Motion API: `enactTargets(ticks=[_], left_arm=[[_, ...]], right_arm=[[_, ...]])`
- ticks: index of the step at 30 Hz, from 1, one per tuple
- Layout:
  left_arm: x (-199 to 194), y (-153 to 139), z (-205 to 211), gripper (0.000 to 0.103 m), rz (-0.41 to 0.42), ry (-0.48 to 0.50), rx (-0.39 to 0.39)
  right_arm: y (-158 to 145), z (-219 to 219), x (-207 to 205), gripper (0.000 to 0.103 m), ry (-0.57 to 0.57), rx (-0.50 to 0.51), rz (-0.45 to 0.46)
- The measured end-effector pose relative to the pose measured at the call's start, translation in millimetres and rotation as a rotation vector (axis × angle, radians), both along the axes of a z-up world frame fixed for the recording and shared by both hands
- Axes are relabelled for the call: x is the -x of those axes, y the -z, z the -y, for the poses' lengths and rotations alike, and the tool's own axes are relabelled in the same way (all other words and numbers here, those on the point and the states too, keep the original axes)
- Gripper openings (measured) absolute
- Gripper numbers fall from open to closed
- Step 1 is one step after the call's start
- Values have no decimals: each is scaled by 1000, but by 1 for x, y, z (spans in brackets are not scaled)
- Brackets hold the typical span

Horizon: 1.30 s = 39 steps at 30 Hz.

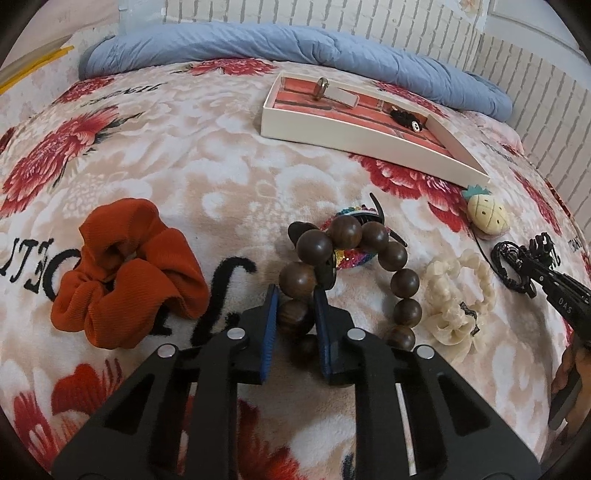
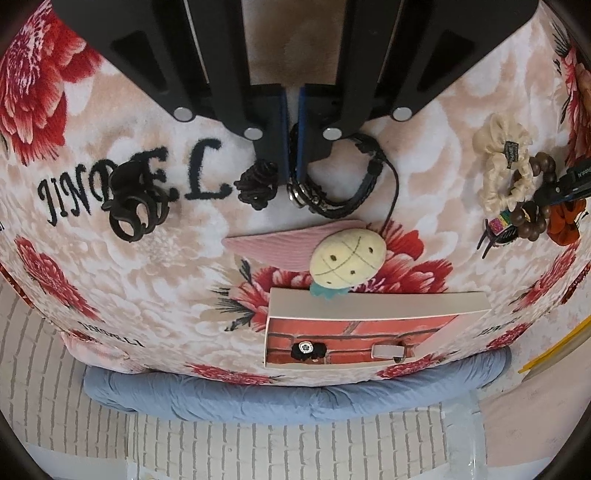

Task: Organize jewelry
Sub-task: 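Grasp the wooden bead bracelet with the left tool while the right grasps the black braided cord, then lift both bracelets, carry them into the tray and open both tools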

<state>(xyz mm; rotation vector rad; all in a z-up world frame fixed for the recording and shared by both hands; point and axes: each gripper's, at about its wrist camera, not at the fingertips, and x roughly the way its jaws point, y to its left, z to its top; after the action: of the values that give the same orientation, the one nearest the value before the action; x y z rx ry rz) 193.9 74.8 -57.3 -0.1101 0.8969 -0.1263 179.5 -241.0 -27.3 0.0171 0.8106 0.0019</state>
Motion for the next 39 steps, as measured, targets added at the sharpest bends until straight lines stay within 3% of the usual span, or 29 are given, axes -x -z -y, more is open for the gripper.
enactTargets(ticks=[14, 22, 31, 39], left_arm=[[17, -41, 7, 18, 116, -13, -48], [15, -80, 13, 18, 173, 17, -19], [-9, -127, 24, 18, 237, 58, 7], [-46, -151, 39, 18, 258, 85, -23]], right_arm=[[-28, -9, 1, 4, -38, -10, 77], [-59, -10, -3, 4, -63, -51, 124], [-88, -12, -21, 4, -62, -48, 160], [-110, -14, -59, 4, -51, -46, 186]])
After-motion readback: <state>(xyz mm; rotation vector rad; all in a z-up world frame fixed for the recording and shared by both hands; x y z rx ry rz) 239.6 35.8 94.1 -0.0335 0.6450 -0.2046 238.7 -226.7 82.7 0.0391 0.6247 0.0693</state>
